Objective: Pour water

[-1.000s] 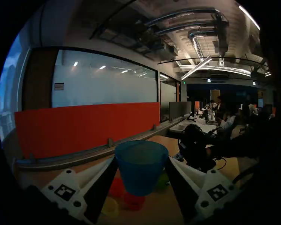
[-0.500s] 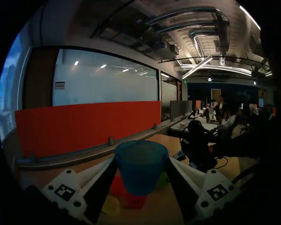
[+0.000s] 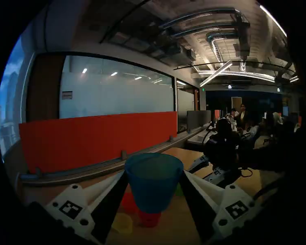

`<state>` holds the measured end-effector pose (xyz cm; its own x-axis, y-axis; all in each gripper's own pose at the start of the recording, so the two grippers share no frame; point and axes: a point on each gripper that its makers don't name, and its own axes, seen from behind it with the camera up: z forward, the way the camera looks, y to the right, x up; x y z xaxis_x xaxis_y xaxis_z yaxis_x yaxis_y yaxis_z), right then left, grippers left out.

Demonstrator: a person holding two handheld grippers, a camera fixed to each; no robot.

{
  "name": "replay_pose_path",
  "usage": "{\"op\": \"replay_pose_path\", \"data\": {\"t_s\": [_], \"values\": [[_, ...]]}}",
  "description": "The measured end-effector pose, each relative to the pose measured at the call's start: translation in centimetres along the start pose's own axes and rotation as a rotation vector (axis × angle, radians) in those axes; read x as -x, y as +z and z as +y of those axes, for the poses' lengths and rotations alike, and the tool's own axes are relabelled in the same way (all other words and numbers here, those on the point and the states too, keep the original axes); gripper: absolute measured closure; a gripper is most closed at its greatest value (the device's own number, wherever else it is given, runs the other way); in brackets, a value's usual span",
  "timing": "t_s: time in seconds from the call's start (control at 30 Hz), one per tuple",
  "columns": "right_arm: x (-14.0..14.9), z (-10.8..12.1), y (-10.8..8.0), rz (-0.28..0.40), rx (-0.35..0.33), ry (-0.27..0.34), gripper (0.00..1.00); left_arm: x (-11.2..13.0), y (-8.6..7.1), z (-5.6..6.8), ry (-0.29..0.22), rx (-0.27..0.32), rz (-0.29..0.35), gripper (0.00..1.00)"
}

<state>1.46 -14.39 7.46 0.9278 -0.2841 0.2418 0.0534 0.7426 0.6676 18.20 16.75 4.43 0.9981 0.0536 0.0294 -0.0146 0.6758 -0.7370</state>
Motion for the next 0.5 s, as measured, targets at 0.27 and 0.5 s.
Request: {"op": "replay_pose_path", "data": {"t_s": [0.27, 0.5], "values": [[-2.5, -1.5, -1.1, 0.054, -0.006, -0.021, 0.1, -0.6, -0.8, 0.3, 0.013, -0.002, 0.006, 0.15], [-4.3, -2.6, -1.8, 0.112, -0.01, -0.025, 0.1, -0.6, -1.3, 0.3, 0.014, -0.007, 0.004, 0.15]]}}
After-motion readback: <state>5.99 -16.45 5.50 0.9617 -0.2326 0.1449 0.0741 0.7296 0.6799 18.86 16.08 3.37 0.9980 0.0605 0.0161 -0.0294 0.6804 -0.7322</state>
